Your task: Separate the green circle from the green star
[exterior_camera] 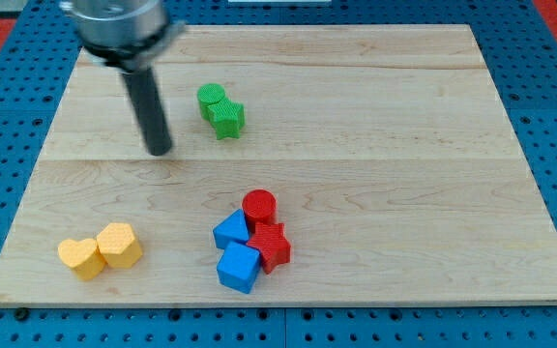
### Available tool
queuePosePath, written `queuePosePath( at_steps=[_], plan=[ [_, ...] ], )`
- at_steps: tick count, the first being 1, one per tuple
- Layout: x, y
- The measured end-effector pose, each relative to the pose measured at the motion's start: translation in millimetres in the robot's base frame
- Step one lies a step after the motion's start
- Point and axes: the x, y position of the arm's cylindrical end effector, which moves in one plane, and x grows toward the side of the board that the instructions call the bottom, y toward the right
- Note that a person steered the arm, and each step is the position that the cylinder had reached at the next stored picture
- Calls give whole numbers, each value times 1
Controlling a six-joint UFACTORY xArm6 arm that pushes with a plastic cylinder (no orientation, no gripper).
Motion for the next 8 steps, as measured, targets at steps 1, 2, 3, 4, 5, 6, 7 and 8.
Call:
queuePosePath(
  at_steps=[1,2,3,4,5,6,7,8],
  plan=[
    [-17,3],
    [-22,4],
    [-23,6],
    [-24,6],
    [-36,6],
    [-62,-11],
    [-76,27],
    [-65,79]
  ],
)
